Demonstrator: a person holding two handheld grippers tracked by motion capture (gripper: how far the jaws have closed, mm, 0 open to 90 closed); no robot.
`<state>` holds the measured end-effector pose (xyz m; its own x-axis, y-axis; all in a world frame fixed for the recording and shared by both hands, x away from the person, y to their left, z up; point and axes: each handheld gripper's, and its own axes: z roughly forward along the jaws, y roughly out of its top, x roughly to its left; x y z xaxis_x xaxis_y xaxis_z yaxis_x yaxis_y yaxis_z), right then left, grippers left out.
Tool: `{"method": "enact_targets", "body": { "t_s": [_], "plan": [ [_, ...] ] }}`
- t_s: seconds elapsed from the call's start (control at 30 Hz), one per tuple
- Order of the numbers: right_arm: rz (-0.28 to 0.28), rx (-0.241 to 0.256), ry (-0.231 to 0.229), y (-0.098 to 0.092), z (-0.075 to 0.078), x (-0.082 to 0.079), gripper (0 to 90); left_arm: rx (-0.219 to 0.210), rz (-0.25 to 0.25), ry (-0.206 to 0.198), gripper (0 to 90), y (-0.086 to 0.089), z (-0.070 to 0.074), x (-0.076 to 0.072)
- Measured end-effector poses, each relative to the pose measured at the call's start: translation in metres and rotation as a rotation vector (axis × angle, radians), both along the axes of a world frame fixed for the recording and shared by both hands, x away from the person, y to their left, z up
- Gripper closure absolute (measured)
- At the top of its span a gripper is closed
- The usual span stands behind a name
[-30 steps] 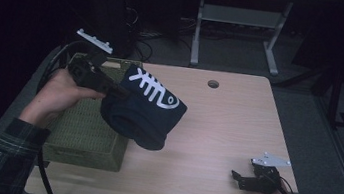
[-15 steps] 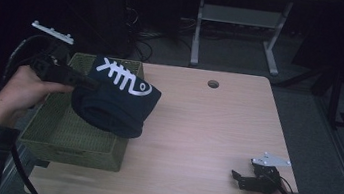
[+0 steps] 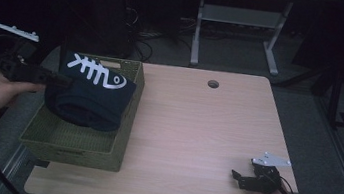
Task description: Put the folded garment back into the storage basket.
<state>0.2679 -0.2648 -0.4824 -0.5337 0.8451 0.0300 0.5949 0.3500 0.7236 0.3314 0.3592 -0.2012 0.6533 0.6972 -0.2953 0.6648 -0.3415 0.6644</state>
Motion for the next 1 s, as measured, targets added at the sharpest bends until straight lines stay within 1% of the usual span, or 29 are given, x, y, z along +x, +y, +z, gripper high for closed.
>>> {"method": "enact_targets", "body": {
  "t_s": [0.13,0.27,0.33,0.5,0.53,0.77,1.0],
  "plan": [
    [-0.001,0.000,0.000,0.000,0.000,0.000,13.0,-0.012,0.014,0.009,76.0,0.006,-0.010,-0.001],
    [-0.001,0.000,-0.001,0.000,0.000,0.000,13.1,-0.024,0.022,0.035,76.0,0.013,-0.026,0.003],
    [-0.001,0.000,-0.001,0.000,0.000,0.000,13.2,-0.025,0.035,0.047,76.0,0.017,-0.033,0.004],
    [-0.001,-0.001,0.001,0.000,0.000,0.000,13.2,-0.043,0.065,0.068,76.0,0.028,-0.047,0.008],
    [-0.001,-0.001,0.000,0.000,0.000,0.000,13.2,-0.040,0.067,0.073,76.0,0.029,-0.049,0.008],
    [-0.001,-0.002,0.000,0.000,0.000,0.000,13.2,-0.037,0.084,0.097,76.0,0.032,-0.064,0.011],
    [-0.001,-0.001,0.001,0.000,0.000,0.000,13.2,-0.039,0.081,0.115,76.0,0.028,-0.076,0.012]
  ]
}}
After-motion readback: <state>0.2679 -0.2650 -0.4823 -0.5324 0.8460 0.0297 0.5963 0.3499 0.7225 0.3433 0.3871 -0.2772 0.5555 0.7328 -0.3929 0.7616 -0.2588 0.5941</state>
